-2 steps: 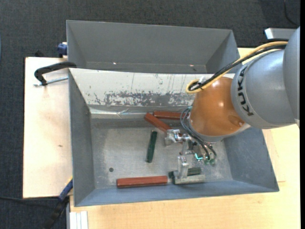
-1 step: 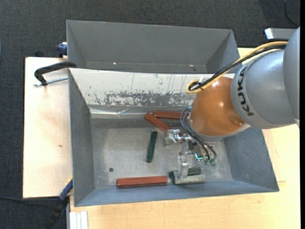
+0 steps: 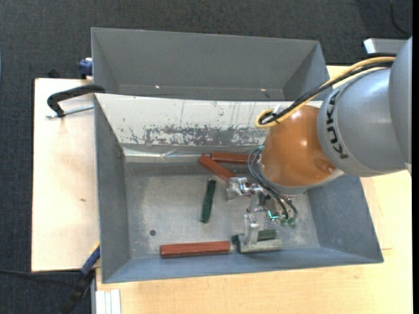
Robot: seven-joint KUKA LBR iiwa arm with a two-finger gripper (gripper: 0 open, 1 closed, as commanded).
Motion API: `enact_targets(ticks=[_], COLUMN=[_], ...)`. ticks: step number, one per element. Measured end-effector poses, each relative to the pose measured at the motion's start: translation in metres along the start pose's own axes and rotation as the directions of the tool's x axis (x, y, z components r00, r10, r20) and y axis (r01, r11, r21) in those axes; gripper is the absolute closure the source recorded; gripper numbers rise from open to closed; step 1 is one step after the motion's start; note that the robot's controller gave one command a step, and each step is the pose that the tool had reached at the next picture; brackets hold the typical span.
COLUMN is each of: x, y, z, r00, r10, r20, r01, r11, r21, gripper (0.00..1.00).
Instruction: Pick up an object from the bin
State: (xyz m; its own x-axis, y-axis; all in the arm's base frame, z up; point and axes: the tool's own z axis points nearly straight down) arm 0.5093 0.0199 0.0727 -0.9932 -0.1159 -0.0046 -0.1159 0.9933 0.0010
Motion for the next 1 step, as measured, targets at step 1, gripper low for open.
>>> enact_targets(ticks=[1], x=[-0.0036], y=[0.0369], z=[-0.0012], r00=[0.997], r10=[-0.073], r20=[0.000], r01=[0.073], r11=[0.997], r21=[0.002], gripper=[0.00])
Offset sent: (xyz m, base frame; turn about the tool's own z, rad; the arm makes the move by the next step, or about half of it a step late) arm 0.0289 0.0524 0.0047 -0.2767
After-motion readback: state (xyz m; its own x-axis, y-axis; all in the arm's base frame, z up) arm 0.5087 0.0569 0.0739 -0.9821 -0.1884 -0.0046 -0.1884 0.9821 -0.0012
